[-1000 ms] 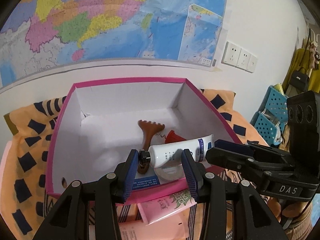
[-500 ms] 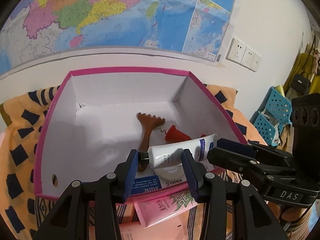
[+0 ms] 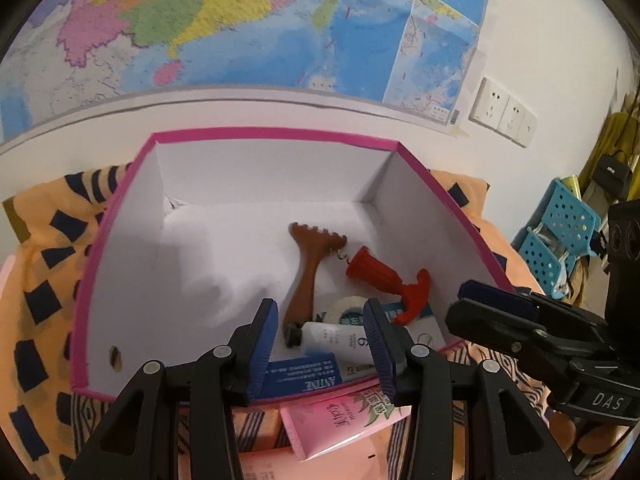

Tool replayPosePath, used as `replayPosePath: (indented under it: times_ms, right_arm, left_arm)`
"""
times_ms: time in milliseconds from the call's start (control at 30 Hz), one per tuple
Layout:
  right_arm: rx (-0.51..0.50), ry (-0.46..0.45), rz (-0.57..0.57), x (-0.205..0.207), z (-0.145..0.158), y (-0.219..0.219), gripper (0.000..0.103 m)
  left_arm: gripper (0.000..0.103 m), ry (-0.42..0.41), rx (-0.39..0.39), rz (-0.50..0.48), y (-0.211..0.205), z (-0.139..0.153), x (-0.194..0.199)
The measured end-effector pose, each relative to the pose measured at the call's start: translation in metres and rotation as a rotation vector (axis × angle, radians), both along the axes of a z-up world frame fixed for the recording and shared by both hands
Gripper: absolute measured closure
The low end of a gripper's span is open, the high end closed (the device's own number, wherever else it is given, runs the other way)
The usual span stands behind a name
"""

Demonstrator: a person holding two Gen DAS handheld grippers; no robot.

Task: Organize rigid objects
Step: 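Move the right tool back to the large pink tube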

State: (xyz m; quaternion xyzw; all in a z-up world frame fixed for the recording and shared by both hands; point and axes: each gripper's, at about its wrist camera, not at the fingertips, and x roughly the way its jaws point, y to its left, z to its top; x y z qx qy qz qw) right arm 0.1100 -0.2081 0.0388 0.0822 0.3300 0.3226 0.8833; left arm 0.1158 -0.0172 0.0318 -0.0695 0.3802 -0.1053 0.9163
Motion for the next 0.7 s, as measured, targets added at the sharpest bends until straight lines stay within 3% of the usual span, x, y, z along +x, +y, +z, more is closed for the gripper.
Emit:
replayPosePath:
  times_ms: [400, 700]
  right_arm:
    - [0.064, -0.045, 0.056, -0.043, 0.002, -0.009, 0.056]
    - [0.062, 0.031, 0.107, -0.063, -0.03, -0.003, 0.055]
  left_arm:
    - [0.04, -0.159, 0.064, 0.063, 0.032, 0.019, -0.066]
    - [0.04, -0.13, 0.073, 0.093, 0.052, 0.0, -0.096]
